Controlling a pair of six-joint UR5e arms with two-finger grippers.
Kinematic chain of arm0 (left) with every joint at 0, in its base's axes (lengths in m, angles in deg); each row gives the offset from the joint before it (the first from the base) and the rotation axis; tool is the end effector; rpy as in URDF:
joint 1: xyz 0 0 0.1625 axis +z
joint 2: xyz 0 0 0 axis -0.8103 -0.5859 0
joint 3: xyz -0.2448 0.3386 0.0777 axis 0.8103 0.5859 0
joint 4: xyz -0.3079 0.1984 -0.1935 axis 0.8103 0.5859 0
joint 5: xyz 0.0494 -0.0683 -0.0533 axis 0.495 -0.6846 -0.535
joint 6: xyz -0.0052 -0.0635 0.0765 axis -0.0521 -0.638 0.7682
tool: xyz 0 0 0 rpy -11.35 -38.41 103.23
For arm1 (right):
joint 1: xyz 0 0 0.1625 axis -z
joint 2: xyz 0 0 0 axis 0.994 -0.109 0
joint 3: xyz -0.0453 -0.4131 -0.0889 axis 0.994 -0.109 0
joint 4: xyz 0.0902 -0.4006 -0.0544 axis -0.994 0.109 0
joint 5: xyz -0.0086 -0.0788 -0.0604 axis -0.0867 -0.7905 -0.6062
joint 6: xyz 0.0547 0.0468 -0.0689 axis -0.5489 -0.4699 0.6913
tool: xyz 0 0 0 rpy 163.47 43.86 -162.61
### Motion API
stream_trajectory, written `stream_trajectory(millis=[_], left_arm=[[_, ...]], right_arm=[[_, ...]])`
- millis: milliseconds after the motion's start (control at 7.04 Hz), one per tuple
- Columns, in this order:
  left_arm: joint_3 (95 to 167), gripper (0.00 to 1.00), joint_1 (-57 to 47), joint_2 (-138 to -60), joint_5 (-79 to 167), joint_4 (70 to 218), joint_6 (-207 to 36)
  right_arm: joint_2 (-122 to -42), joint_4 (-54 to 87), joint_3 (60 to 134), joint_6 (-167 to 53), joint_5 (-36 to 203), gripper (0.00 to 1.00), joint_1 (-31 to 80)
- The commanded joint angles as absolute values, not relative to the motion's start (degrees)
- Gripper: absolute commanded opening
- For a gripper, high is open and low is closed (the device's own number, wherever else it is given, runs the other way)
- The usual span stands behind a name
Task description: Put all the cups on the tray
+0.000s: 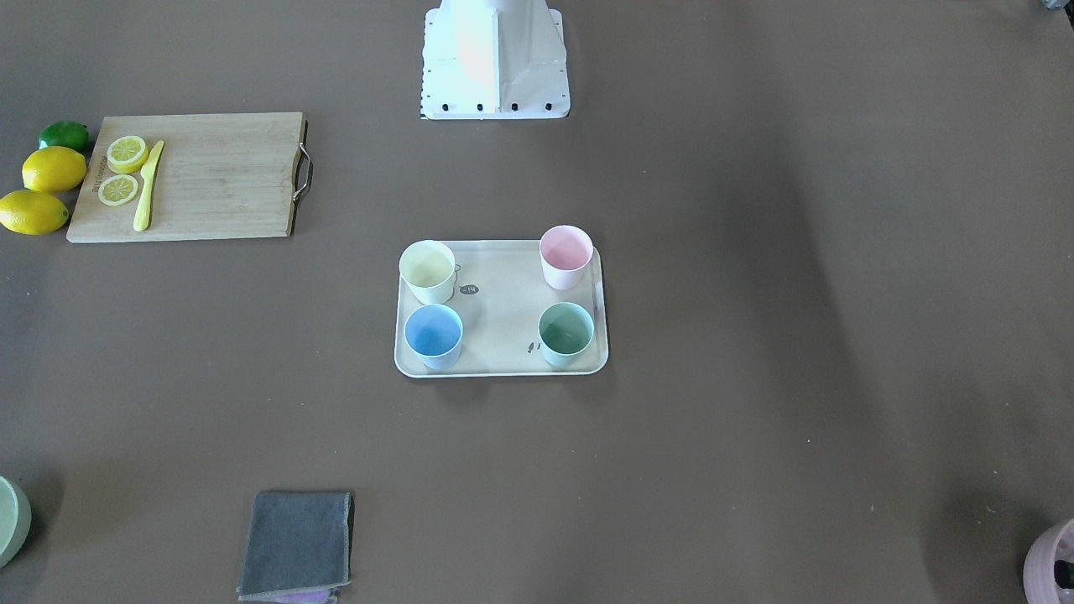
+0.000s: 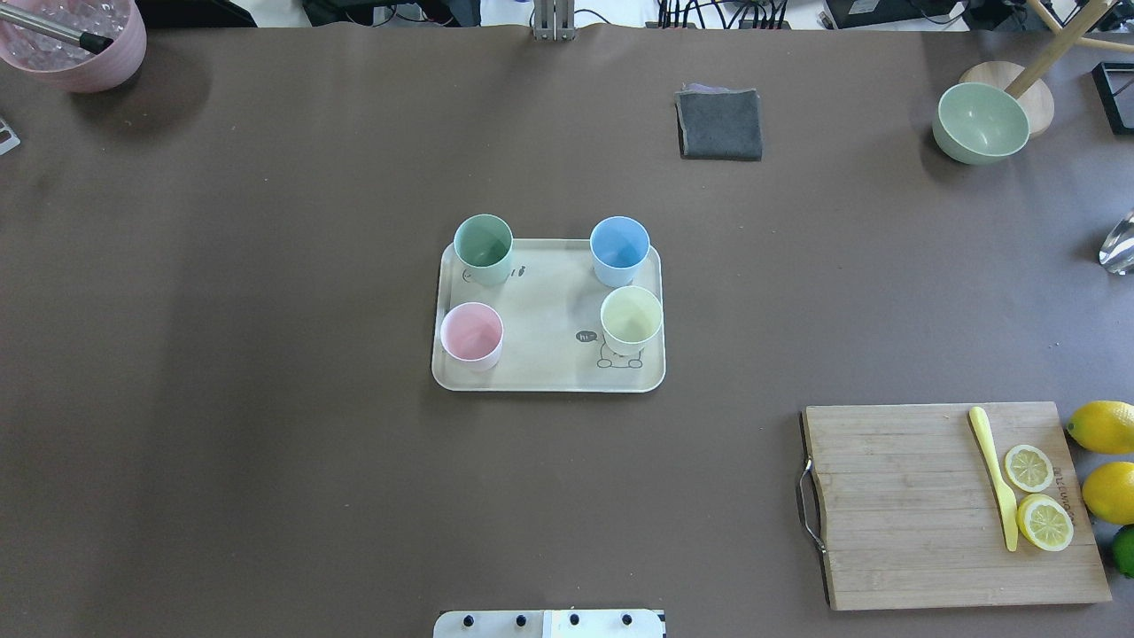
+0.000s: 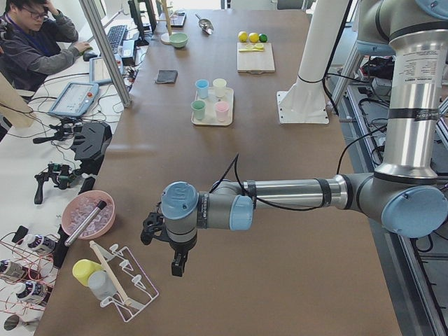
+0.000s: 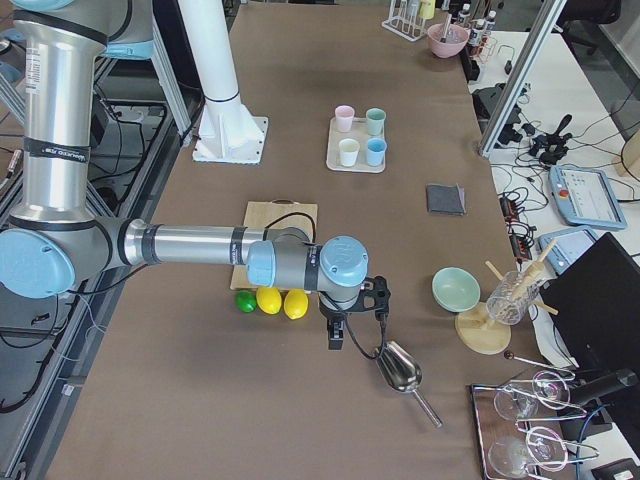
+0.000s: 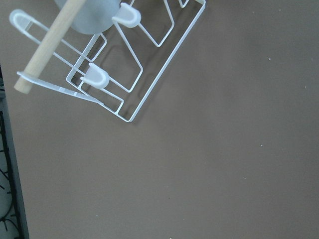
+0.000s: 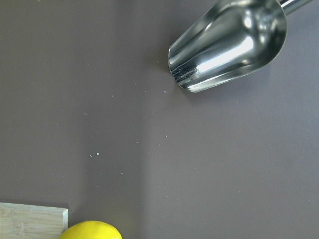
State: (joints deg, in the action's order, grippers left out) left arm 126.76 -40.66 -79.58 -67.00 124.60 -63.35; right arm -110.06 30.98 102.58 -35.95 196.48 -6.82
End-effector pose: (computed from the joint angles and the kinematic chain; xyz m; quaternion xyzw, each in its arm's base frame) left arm -0.1073 -0.4890 0.6772 0.0646 0.3568 0.0306 0.9314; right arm 0.0658 -0.4308 0.6511 0.0084 -0.3916 -0.0285 0.9196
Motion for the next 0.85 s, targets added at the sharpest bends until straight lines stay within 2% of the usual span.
stream_trajectory(millis=[0, 711], left_arm=[[127.54, 0.98, -40.70, -77.63, -74.21, 124.69, -63.51], [127.46, 0.98, -40.97, -74.19, -73.45, 129.25, -63.25]], right_arm=[[-109.46, 29.60, 102.62, -36.06, 190.13, 1.00, -6.70], [-110.16, 29.25, 102.89, -35.71, 190.71, 1.00, -6.70]])
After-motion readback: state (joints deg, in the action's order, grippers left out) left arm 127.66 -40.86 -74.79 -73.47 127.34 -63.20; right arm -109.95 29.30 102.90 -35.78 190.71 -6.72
